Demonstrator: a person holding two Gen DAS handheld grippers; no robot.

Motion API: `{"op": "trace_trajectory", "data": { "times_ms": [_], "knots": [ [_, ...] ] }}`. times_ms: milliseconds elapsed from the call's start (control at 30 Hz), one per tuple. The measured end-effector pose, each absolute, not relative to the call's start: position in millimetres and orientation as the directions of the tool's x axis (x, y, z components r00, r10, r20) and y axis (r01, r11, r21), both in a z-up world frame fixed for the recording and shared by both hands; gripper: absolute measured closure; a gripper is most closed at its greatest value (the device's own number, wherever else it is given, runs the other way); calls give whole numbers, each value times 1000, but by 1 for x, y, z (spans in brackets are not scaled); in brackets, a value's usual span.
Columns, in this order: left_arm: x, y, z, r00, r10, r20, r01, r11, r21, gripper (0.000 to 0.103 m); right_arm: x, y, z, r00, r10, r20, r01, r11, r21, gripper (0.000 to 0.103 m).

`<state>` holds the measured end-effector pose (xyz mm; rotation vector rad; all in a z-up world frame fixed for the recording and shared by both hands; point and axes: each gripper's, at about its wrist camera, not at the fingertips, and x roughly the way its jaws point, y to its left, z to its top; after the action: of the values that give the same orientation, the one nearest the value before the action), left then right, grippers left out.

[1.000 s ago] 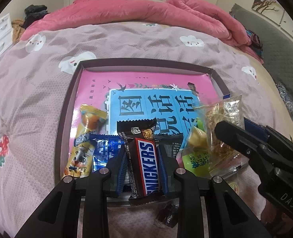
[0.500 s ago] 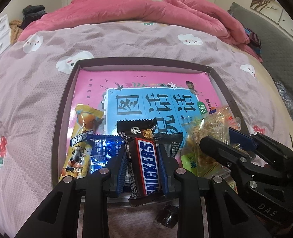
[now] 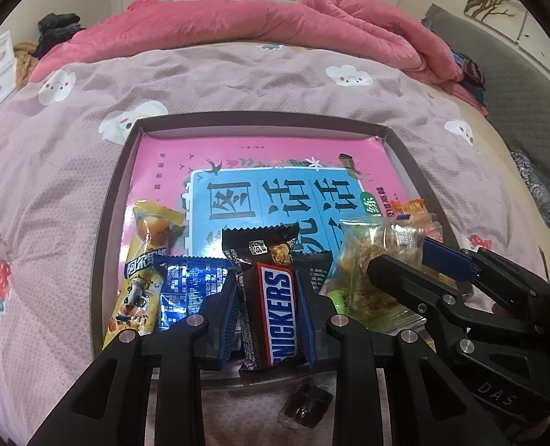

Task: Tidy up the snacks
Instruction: 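Release the Snickers bar in the tray with the left tool while the right tool releases the cookie bag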

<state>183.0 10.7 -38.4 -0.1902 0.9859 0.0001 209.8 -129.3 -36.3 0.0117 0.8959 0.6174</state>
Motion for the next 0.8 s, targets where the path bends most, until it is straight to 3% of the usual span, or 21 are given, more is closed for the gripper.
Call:
{"op": "trace_trajectory", "data": {
  "times_ms": [300,400,800],
  "knots": [
    [181,7,-36,550,-82,-831,-83,985,-152,71,209,-134,-32,462,522,-717,-490,824,285,55],
    [180,7,-35,551,-86,-830,-80,985,-155,65,208,-136,-30,467,522,-713,-487,825,285,54],
    [175,8,-29,554,-89,-828,-83,983,-162,56,208,-145,-19,504,528,-684,-469,832,296,50]
  ]
}}
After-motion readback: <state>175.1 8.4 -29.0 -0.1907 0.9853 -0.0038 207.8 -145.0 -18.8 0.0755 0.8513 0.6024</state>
